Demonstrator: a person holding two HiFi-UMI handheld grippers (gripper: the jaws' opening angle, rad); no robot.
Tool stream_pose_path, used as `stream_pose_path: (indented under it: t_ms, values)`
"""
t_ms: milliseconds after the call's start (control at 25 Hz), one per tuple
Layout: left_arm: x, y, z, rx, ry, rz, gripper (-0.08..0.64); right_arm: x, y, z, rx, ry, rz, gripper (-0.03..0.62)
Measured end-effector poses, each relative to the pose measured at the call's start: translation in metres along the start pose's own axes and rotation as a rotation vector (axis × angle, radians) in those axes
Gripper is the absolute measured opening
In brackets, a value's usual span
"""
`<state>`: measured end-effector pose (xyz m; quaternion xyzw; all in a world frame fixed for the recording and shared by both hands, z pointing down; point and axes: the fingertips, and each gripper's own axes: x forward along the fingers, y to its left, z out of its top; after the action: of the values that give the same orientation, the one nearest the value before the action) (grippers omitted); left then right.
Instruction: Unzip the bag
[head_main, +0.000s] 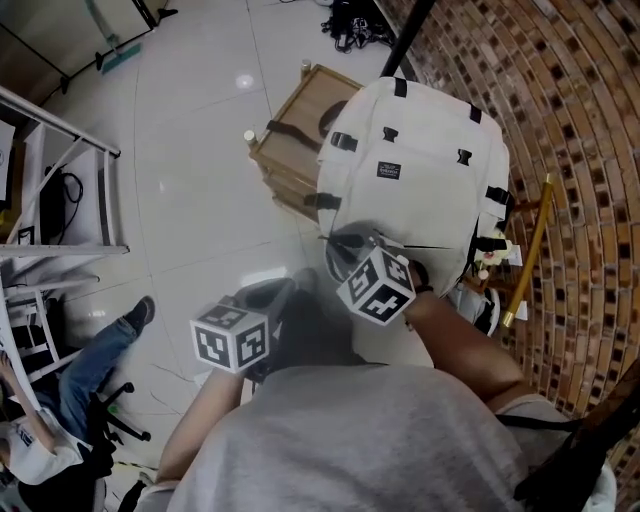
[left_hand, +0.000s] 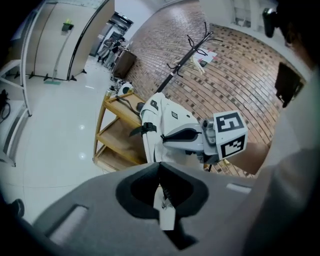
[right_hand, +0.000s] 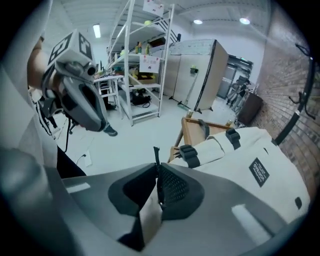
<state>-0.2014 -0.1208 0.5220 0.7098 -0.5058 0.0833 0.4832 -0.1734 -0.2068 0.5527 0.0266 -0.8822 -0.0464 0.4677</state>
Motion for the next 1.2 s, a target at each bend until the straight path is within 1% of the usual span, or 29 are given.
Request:
stream_pose_path:
  t_ms: [120,200,240,280,440,560,680,840,1000,1040,1200]
  values:
    - [0.017,-0.008,0.003,0.073,0.047,-0.045,0.002,-0.018,-0.013,-0.001,0.135,-0.065,-0.015,0.028]
    - [0.03,-0.015,0.006,0.115,0.072,-0.077,0.002,-0.027,-0.019,-0.007,0.249,-0.104,-0.008,0.028]
    - [0.038,-0.019,0.007,0.134,0.089,-0.098,0.014,-0.032,-0.022,-0.012,0.307,-0.122,-0.001,0.028]
    - [0.046,-0.024,0.007,0.153,0.111,-0.12,0.076,-0.036,-0.024,-0.016,0.362,-0.139,0.006,0.028]
    - [0.079,-0.034,0.003,0.238,0.202,-0.172,0.099,-0.051,-0.03,-0.026,0.556,-0.213,0.043,0.028]
    - [0.099,-0.037,0.003,0.281,0.241,-0.198,0.126,-0.059,-0.031,-0.028,0.655,-0.263,0.068,0.026]
    - [0.112,-0.04,0.002,0.304,0.276,-0.227,0.13,-0.064,-0.031,-0.029,0.705,-0.296,0.086,0.026]
    - [0.125,-0.037,0.001,0.327,0.304,-0.233,0.13,-0.066,-0.032,-0.031,0.724,-0.314,0.098,0.026]
    - [0.132,-0.039,0.001,0.324,0.316,-0.265,0.127,-0.067,-0.034,-0.033,0.74,-0.32,0.103,0.026]
    - [0.133,-0.039,0.0,0.325,0.319,-0.268,0.1,-0.066,-0.035,-0.034,0.741,-0.317,0.099,0.026]
    - [0.134,-0.038,0.0,0.324,0.332,-0.287,0.07,-0.064,-0.037,-0.04,0.752,-0.304,0.084,0.025]
